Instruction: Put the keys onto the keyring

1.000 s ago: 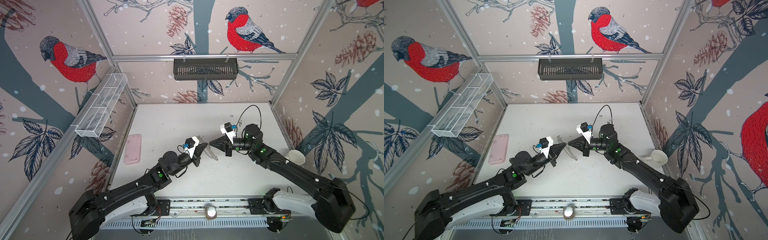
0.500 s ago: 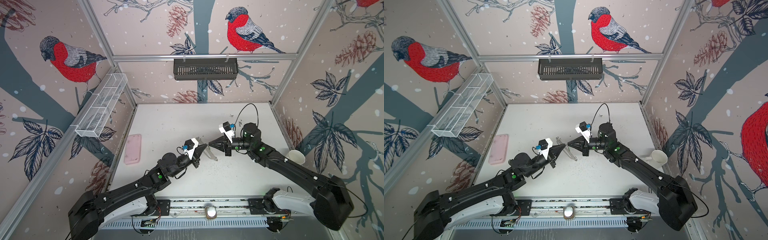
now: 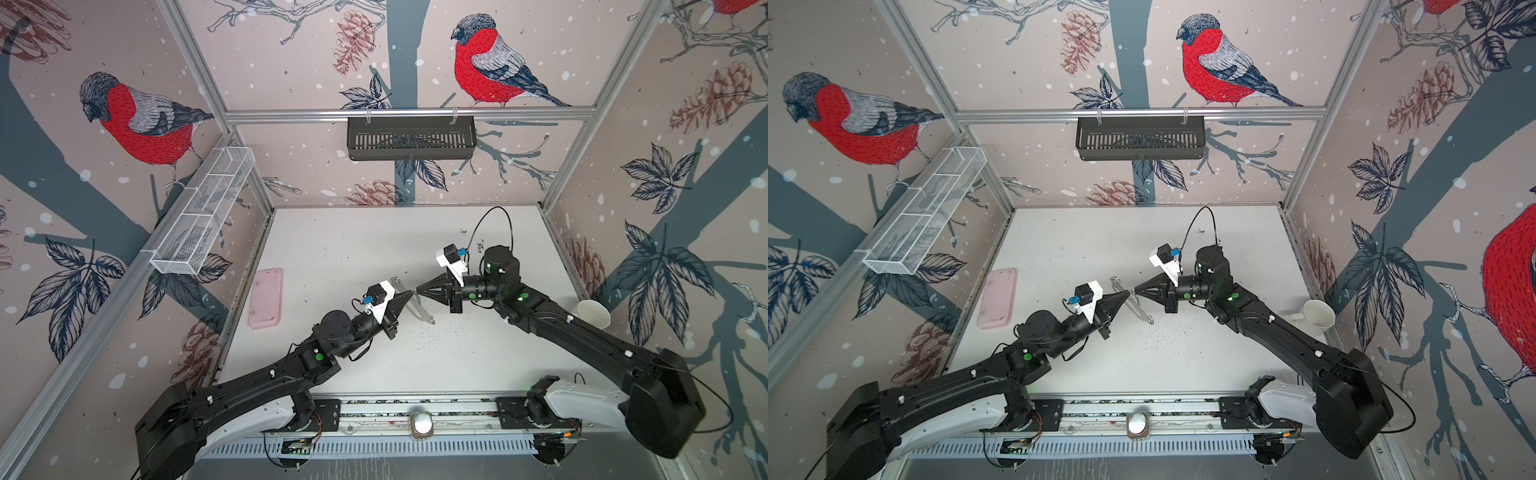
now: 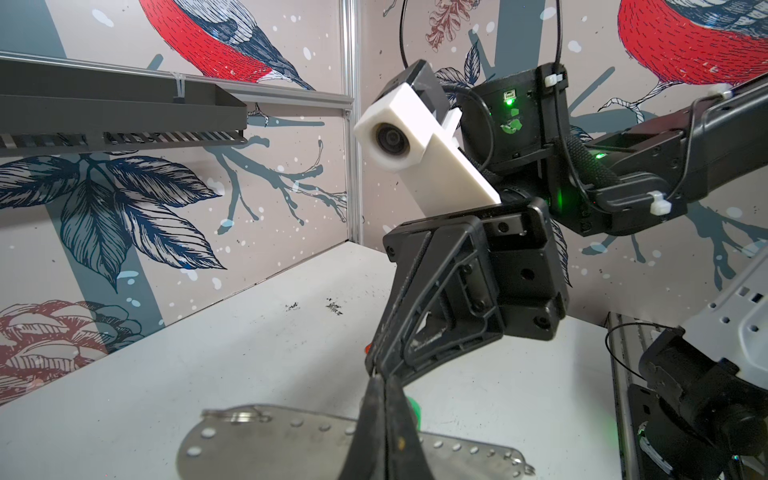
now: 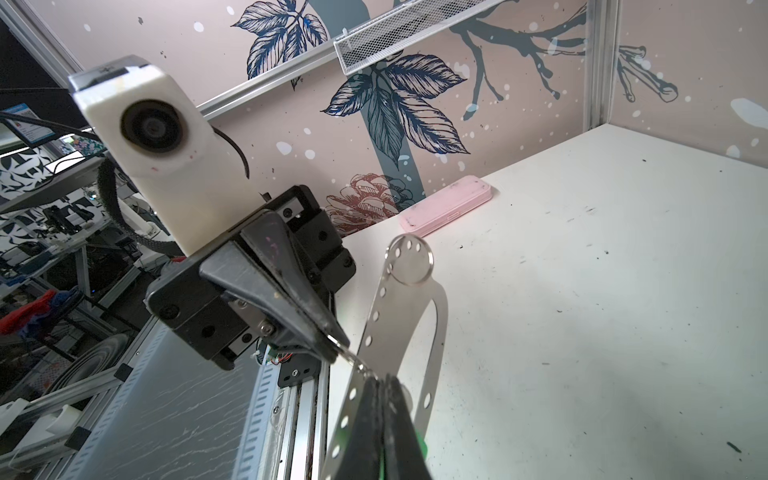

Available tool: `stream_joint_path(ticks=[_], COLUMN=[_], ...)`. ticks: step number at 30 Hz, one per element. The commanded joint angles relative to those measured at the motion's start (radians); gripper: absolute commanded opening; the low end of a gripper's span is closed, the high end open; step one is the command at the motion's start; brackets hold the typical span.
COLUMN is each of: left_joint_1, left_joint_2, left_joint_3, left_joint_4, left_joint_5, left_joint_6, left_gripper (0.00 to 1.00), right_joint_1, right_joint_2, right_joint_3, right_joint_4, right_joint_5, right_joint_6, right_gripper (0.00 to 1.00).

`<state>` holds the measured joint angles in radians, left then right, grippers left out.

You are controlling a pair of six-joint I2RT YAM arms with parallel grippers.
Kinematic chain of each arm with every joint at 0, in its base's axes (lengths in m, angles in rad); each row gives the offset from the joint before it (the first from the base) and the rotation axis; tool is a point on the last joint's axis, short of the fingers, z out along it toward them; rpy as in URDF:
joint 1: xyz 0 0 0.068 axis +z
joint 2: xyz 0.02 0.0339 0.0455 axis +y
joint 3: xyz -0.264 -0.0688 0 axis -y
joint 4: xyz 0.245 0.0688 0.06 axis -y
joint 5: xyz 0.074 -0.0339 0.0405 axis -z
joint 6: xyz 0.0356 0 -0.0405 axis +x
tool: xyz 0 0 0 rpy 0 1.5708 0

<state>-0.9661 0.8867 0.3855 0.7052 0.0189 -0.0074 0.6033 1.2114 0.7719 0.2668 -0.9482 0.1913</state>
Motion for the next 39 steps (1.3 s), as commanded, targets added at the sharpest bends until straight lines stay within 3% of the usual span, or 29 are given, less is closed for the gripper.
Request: stream_joint_path(ticks=[1, 13, 21, 26, 33, 39], left_joint_1=[-0.006, -0.006, -0.005, 0.000, 0.091, 0.182], left_joint_2=[0.001, 0.037, 0.044, 0.045, 0.059, 0.109], left_joint_3=[0.000, -0.011, -0.031, -0.025, 0.002, 0.042], left_joint_4=[0.149, 0.246, 0.305, 0.300, 0.280, 0.269], left_joint_5=[0.065, 0.073, 0.046, 0.039, 0.171, 0.341], left_joint_6=[0.008, 0.034, 0.010, 0.004, -0.086, -0.167], left_gripper=[0.00, 0.00, 0.00, 0.00, 0.00, 0.00], right_joint_1=[0.003, 0.005, 0.005, 0.001, -0.005, -0.001], right_joint_2=[0.011, 0.018, -0.011, -0.047, -0.129, -0.199], right_joint_3=[0.007, 0.016, 0.006, -0.003, -0.014, -0.035], right_joint_4=[-0.002, -0.027, -0.039, -0.050, -0.067, -0.046], right_joint_5=[0.041, 0.037, 0.072, 0.115, 0.234, 0.301], right_joint_6=[0.013, 0.019, 0.013, 0.005, -0.010, -0.015], right_gripper=[0.00, 0.00, 0.27, 0.34, 0.35, 0.21])
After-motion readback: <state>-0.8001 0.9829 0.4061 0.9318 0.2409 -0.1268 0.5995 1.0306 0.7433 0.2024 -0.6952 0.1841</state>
